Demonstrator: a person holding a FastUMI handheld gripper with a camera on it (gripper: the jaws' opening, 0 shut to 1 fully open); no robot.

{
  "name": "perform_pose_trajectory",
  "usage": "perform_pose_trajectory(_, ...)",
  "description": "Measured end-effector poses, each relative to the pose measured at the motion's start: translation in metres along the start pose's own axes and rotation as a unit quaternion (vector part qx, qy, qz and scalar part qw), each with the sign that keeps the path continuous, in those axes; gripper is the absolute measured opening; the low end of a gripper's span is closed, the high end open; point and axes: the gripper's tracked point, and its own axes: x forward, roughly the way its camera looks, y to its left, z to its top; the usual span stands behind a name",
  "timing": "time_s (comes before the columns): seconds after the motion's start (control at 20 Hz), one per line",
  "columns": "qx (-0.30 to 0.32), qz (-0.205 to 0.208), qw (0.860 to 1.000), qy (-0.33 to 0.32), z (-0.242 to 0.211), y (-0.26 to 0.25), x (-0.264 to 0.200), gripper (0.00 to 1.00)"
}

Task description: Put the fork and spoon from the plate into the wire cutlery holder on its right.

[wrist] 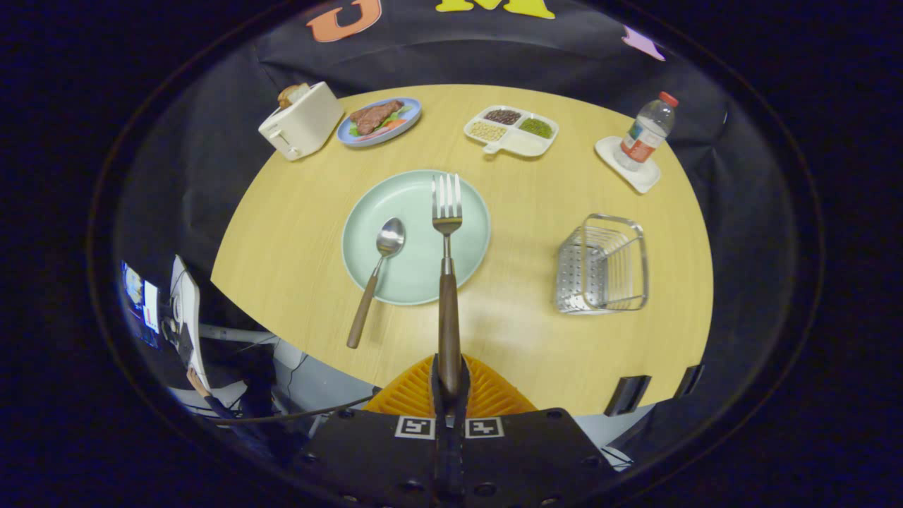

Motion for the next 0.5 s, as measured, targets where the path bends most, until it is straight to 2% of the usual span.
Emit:
perform_pose_trajectory(0.25,0.044,-0.048,0.998,0.000,-0.009,-0.075,-0.038,0.01)
perform_pose_trajectory(0.5,0.067,-0.054,0.996,0.023,-0.024,-0.102,-0.033,0.01)
